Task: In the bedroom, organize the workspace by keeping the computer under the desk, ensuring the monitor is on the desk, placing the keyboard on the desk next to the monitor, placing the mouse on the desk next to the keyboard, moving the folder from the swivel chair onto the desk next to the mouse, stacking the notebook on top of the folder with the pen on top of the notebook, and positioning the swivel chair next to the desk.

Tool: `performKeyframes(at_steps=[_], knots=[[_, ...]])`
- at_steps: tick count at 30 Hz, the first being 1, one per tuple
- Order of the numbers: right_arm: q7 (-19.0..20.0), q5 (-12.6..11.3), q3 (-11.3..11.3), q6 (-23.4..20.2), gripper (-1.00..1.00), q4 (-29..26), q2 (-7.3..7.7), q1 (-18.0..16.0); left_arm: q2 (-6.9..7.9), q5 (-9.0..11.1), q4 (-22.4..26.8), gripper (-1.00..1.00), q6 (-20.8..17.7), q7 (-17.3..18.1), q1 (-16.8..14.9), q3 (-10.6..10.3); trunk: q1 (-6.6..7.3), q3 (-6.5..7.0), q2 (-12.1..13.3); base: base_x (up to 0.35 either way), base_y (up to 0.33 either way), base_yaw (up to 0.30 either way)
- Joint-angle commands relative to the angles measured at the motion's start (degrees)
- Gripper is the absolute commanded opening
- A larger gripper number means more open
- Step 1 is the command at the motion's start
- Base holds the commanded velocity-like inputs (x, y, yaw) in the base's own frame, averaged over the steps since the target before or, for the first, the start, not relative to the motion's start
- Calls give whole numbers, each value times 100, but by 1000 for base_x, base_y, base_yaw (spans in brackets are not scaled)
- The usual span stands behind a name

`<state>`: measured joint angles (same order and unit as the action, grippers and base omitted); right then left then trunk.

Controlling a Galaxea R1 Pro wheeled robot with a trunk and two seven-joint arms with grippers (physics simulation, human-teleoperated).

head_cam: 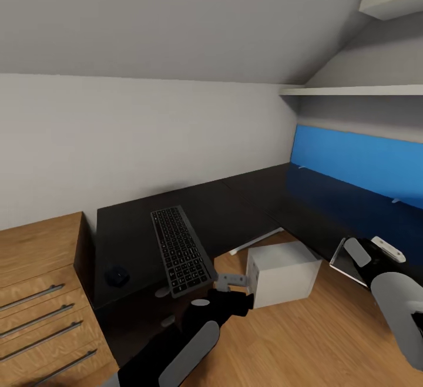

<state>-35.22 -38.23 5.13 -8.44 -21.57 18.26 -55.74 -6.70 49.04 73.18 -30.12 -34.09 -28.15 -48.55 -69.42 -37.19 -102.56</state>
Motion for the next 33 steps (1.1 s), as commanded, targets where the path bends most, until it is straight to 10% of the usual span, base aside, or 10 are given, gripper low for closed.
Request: performKeyframes(at_steps=[1,20,33], knots=[[-27,-18,3,-51,100,-17,1,-34,-4,53,6,100,-2,-54,-7,-8,0,-6,-3,0,0,0],[-122,52,-3,-47,100,-634,60,-620,-26,53,4,100,-2,-54,-7,-32,0,-6,-3,0,0,0],[-152,61,4,-38,100,-663,37,-616,-23,53,1,100,-4,-54,-7,-25,286,227,518,0,0,0]])
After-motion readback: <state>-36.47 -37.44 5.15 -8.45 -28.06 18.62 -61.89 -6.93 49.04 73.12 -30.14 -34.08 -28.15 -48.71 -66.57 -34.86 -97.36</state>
